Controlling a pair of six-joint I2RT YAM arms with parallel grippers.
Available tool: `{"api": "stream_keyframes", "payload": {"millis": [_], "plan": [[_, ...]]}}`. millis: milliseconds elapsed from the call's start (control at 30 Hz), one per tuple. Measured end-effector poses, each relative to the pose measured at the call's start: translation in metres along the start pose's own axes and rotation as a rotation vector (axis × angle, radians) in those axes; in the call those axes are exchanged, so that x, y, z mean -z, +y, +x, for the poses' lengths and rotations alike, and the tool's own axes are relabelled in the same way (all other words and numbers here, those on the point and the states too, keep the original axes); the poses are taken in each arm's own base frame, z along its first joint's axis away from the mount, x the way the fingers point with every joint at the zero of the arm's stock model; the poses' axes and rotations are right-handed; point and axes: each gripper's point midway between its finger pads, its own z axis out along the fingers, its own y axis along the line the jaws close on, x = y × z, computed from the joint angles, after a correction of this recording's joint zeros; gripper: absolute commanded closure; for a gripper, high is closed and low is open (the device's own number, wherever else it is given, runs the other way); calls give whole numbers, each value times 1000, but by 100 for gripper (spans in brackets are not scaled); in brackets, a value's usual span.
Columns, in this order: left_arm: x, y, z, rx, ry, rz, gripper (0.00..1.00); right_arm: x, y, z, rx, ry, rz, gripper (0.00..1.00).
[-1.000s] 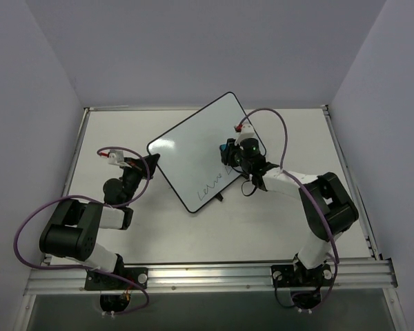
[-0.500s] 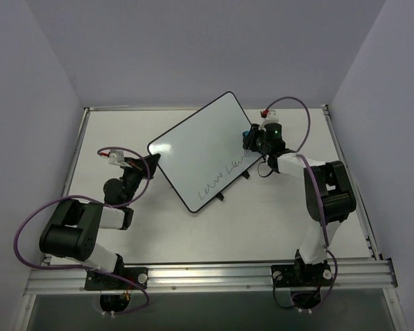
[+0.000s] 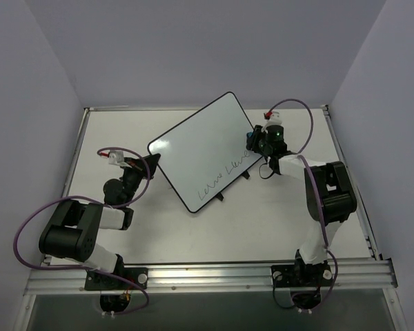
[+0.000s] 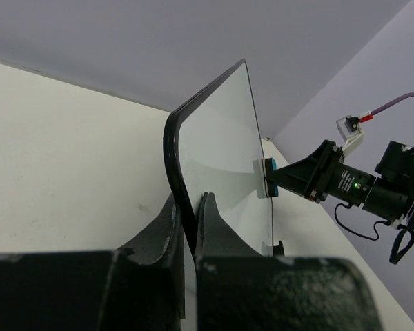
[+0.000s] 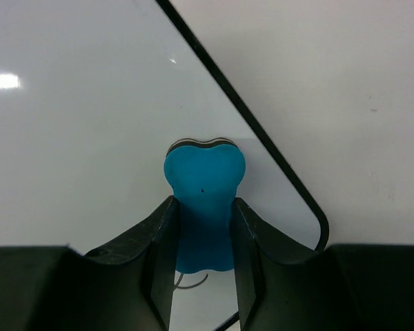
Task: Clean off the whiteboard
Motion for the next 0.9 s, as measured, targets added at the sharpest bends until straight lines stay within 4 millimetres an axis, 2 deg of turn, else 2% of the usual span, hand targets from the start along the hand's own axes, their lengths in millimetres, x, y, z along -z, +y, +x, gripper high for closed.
{"api": "stream_keyframes", "payload": {"millis": [300, 433, 567, 767, 900], "plan": [[0, 0, 0, -4, -1, -1, 98, 28, 37, 32, 12, -25, -6, 100], [0, 0, 0, -11, -1, 1, 98, 40, 45, 45, -42, -27, -20, 100], [0, -1, 0, -14, 0, 7, 98, 47, 43, 53, -103, -15, -11, 100], [0, -1, 0, -16, 0, 10, 98, 47, 34, 53, -174, -10, 6, 100], [0, -2, 0, -16, 0, 10, 98, 47, 16, 56, -230, 2, 38, 100]]}}
